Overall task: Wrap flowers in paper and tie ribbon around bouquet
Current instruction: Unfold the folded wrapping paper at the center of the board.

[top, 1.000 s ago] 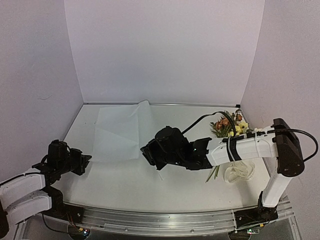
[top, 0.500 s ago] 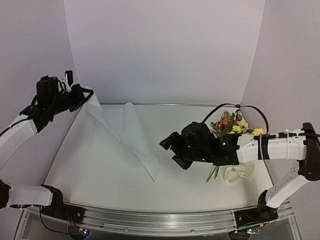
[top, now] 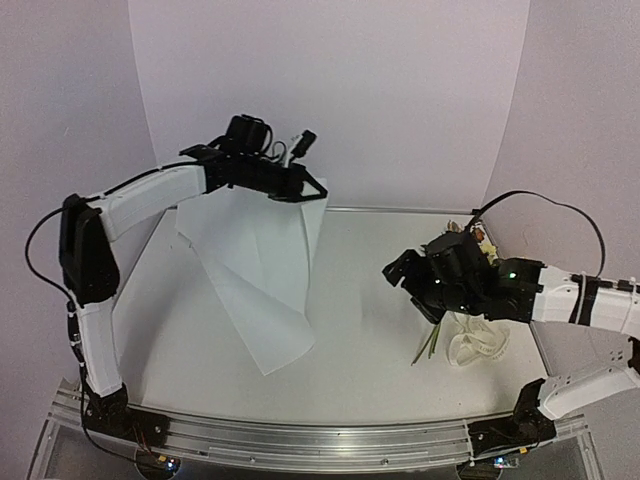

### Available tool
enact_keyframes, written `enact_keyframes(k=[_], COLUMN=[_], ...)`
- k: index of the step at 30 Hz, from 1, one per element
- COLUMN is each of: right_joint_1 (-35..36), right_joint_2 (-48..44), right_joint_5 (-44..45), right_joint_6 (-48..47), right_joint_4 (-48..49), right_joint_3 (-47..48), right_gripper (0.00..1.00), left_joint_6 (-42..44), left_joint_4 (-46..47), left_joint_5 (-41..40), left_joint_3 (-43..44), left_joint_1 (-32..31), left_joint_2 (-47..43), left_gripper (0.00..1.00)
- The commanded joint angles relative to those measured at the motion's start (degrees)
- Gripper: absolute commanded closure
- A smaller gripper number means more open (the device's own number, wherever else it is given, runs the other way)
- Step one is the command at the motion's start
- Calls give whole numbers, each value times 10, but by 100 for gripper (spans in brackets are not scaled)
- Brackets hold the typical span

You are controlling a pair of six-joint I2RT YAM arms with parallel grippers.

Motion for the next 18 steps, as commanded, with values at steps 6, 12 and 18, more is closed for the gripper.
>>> enact_keyframes(k=[6, 12, 18], right_joint_1=[-63, -88, -90], right_joint_2=[-117, -109, -52], right_joint_5=[77, 43, 21], right_joint_6=[-59, -78, -91], right_joint_4=[-132, -141, -140], right_joint_3=[-38, -50, -33], right_gripper=[5, 3, 2], left_joint_6=[62, 91, 104], left_joint_4=[-162, -165, -155], left_joint_5=[70, 94, 94], left_joint_3=[233, 129, 59], left_joint_1=[-103, -127, -158], left_joint_2=[239, 222, 206], left_gripper=[100, 100, 100])
